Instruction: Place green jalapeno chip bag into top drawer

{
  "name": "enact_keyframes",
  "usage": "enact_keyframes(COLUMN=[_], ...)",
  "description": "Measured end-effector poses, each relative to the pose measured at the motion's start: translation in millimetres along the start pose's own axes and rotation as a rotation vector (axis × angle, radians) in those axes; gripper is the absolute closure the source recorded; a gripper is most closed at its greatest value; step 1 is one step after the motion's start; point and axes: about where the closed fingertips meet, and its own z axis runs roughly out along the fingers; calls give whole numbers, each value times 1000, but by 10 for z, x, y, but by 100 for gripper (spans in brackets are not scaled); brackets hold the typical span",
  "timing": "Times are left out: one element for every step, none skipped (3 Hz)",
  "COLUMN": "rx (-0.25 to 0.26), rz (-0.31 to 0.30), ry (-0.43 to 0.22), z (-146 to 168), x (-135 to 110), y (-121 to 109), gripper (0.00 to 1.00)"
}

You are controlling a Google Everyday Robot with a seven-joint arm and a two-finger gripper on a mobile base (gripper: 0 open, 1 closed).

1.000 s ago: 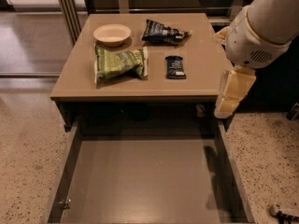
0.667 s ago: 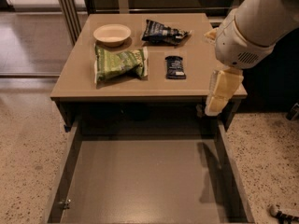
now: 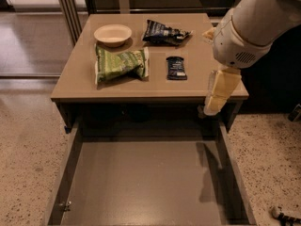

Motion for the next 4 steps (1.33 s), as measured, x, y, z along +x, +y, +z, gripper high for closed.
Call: enact_keyframes(rx=[0,-1,0,0], rz=[-44,-86,-144,-145], ry=[-2,-7,-42,-42], z=[105,242,492,494], x=[-96,-193,-420,-422], y=[-119,-255,-493,-493], gripper=[0,0,0,0])
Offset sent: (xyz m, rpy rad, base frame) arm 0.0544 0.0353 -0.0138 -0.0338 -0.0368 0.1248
